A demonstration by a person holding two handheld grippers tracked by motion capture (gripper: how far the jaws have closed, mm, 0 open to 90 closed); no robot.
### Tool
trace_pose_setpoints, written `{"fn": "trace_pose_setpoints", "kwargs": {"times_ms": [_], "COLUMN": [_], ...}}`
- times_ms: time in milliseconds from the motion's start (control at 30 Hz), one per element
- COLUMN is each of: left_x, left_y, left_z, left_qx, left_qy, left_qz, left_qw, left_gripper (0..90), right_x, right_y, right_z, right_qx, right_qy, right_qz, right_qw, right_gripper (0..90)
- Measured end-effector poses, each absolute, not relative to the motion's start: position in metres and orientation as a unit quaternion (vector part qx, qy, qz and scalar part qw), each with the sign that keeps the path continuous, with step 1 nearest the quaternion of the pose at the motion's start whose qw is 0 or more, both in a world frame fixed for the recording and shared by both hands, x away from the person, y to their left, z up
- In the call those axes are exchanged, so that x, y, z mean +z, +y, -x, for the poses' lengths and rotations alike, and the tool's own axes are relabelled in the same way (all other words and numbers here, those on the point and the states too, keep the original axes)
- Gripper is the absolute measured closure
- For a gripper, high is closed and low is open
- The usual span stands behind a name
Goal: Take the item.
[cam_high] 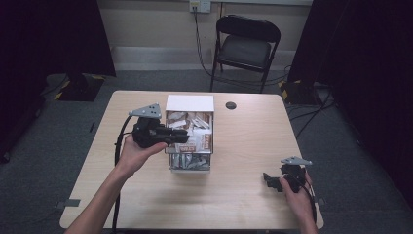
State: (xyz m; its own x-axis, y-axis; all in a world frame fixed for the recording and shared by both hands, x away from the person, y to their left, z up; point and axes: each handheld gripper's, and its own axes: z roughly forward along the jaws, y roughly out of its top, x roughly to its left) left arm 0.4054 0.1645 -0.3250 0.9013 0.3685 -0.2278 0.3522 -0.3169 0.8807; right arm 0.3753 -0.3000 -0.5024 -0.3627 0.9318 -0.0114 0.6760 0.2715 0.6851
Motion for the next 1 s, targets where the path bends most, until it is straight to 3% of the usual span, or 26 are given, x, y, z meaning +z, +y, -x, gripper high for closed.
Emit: {"fn": "trace_pose_setpoints", "kwargs": {"times_ms": [167, 533, 667, 1000], "left_x": [-0.324, -0.327, -0.328, -0.330], "left_y": [0.164, 0.152, 0.150, 0.151], "left_z": [-0.402, -0.402, -0.401, -0.403], "left_qx": [-0.007, -0.011, -0.012, -0.009], "left_qy": [0.207, 0.199, 0.192, 0.201], "left_qz": [-0.812, -0.820, -0.828, -0.824], "left_qw": [0.545, 0.536, 0.526, 0.530], "left_gripper": [87.0, 74.8, 83.1, 90.0], "right_x": [-0.502, -0.502, -0.502, -0.502], "right_y": [-0.300, -0.300, -0.300, -0.300], "right_z": [-0.375, -0.376, -0.376, -0.376], "right_qx": [0.301, 0.301, 0.301, 0.301], "right_qy": [0.769, 0.769, 0.769, 0.769], "right_qz": [-0.523, -0.522, -0.523, -0.523], "right_qw": [0.212, 0.212, 0.212, 0.212], "right_gripper": [0.0, 0.0, 0.0, 0.0]}}
